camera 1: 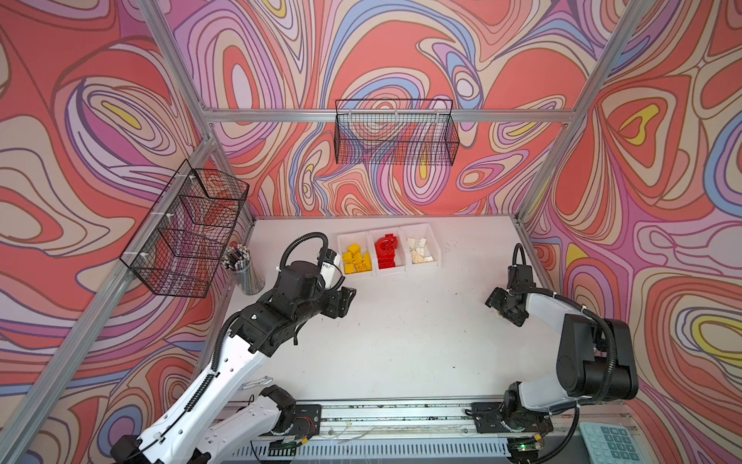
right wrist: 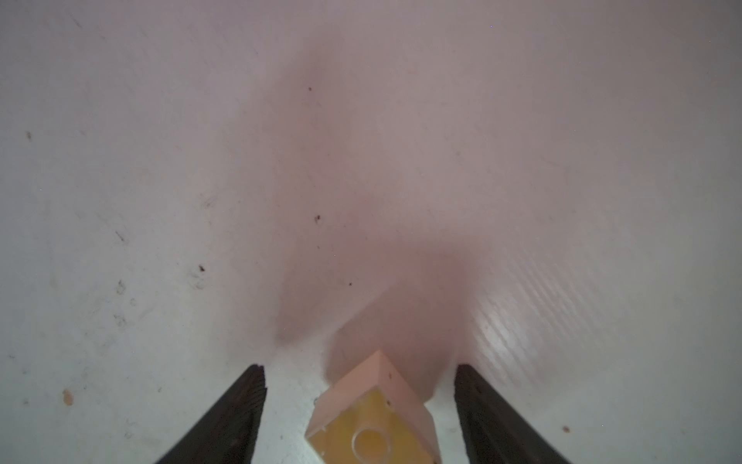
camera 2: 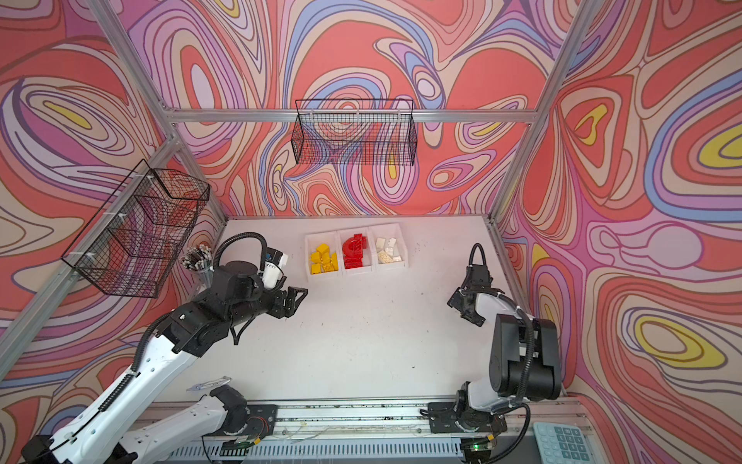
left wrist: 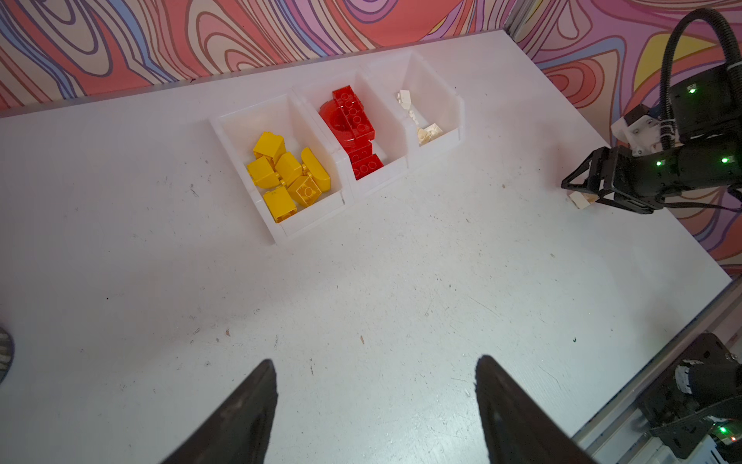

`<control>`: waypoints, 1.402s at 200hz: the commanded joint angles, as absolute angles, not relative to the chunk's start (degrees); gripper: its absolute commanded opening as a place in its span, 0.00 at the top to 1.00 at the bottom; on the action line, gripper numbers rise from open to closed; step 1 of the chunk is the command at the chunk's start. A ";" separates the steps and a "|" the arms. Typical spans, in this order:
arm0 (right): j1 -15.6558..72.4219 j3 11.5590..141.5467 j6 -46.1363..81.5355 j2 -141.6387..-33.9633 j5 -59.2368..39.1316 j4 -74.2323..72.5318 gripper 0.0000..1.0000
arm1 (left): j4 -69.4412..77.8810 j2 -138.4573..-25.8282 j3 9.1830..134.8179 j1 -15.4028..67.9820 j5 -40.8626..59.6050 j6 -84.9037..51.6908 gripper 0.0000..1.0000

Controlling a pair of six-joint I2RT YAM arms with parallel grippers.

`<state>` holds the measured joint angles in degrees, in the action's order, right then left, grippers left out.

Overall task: Sort the legos into containers by color
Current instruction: 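Withdraw the left arm while the right gripper grasps the small white brick on the table, then carry the small white brick with the right gripper over the farthest compartment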

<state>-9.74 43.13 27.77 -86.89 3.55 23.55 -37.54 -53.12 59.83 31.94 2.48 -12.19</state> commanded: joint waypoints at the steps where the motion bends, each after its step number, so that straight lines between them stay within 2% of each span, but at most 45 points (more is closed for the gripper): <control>1: -9.91 42.12 26.71 -88.02 3.38 23.40 0.27 | -37.35 -53.09 59.06 32.26 1.84 -11.35 0.23; 131: -7.39 42.71 26.37 -88.07 0.44 24.53 0.58 | -37.35 -52.90 58.91 32.28 1.28 -10.99 0.23; 280: 3.47 51.46 24.21 -88.97 3.33 31.31 0.67 | -37.53 -53.35 58.89 32.26 0.41 -10.63 0.23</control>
<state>2.50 50.15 24.47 -87.31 2.90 30.20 -37.54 -53.23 59.68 31.99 1.39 -11.70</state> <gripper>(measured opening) 0.345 0.771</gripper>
